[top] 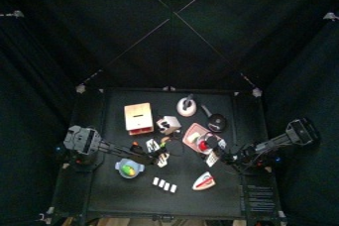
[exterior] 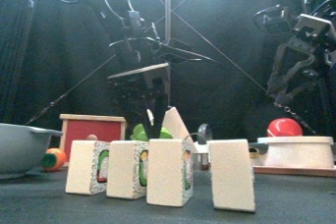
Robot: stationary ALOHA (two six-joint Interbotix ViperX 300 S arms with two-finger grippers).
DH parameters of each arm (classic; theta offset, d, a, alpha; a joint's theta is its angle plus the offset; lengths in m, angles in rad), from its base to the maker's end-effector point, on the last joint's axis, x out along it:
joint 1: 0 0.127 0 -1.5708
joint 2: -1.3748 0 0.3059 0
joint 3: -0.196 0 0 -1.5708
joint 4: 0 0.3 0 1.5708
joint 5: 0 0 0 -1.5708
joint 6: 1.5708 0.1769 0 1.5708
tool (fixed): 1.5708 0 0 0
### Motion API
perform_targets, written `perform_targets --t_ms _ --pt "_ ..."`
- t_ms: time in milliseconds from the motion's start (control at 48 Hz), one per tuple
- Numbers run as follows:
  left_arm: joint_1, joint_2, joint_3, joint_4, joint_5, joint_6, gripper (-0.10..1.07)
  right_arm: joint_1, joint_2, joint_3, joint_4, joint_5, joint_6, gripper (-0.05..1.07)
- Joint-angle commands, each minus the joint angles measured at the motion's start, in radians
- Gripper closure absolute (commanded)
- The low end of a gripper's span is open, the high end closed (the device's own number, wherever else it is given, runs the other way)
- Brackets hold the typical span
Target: Place starfruit on drawer
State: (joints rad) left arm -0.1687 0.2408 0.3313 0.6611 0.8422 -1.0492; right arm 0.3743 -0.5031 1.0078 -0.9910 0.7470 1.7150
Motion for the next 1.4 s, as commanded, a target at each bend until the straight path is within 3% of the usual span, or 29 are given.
perform_targets --t_ms 0,354,604,792,938,1021,1188,1375 --pt "-0.005 -0.028 -0.012 0.003 -0.002 -0.008 0.22 0.005 -0.012 -0.008 -0.002 -0.002 0.0 0.04" --pt "-0.064 -0.153 0.008 0.012 0.003 -0.023 0.22 0.005 -0.017 -0.005 -0.011 -0.002 -0.002 0.04" --pt "-0.063 -0.265 0.06 0.04 0.041 -0.021 0.22 0.005 -0.017 -0.005 -0.006 -0.002 0.0 0.04" --pt "-0.06 -0.403 0.123 0.067 0.08 -0.028 0.22 0.005 -0.017 0.0 -0.005 -0.003 0.0 0.04" --pt "-0.054 -0.525 0.201 0.074 0.101 -0.081 0.22 0.005 -0.017 0.0 -0.005 -0.003 0.002 0.04" --pt "-0.011 -0.586 0.255 0.084 0.104 -0.123 0.22 0.005 -0.017 0.0 -0.005 -0.002 0.0 0.04" --pt "0.16 -0.667 0.368 0.091 0.086 -0.192 0.22 0.003 -0.017 0.003 -0.003 -0.002 -0.002 0.04" --pt "0.368 -0.683 0.448 0.101 -0.06 -0.201 0.23 0.003 -0.017 0.012 0.0 -0.002 -0.003 0.04"
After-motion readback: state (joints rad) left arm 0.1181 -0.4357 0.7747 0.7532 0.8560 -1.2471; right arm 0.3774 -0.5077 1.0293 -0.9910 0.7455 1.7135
